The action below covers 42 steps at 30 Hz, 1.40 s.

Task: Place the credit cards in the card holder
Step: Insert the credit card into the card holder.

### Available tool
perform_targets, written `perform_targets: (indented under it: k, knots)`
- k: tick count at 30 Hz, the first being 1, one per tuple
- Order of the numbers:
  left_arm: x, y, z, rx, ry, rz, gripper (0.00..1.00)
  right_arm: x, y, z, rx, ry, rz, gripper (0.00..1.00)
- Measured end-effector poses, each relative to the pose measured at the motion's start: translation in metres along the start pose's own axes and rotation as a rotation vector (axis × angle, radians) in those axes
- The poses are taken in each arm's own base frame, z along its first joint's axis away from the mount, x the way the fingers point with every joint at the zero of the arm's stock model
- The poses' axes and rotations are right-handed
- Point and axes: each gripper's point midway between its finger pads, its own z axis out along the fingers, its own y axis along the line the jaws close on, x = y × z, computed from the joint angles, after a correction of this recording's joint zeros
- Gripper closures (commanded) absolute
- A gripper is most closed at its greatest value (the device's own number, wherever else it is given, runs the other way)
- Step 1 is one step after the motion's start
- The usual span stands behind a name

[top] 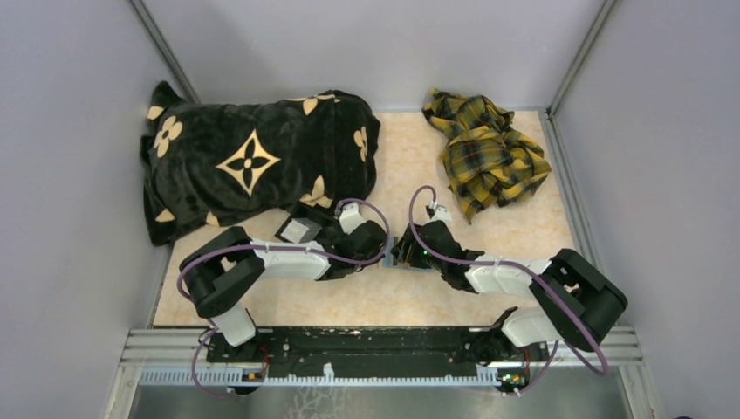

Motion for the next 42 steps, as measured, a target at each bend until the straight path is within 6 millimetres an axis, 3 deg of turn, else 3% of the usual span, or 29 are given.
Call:
perform_targets:
  k: [8, 26, 31, 35, 42]
  knots:
    - [0.004, 0.005, -0.008, 0.026, 0.009, -0.034, 1.0, -0.001, -0.007, -0.003, 0.082, 0.023, -0.047, 0.45]
    - [0.008, 0.005, -0.011, 0.047, 0.034, -0.04, 1.0, -0.003, -0.043, -0.027, 0.279, 0.065, -0.189, 0.47]
    - [0.009, 0.004, -0.012, 0.05, 0.038, -0.04, 1.0, -0.003, -0.052, -0.031, 0.355, 0.086, -0.254, 0.44]
    - [0.01, 0.003, -0.012, 0.056, 0.046, -0.041, 1.0, -0.002, -0.05, -0.029, 0.372, 0.101, -0.285, 0.34]
    - [0.013, 0.001, -0.012, 0.065, 0.057, -0.042, 1.0, -0.001, -0.048, -0.027, 0.388, 0.107, -0.315, 0.3]
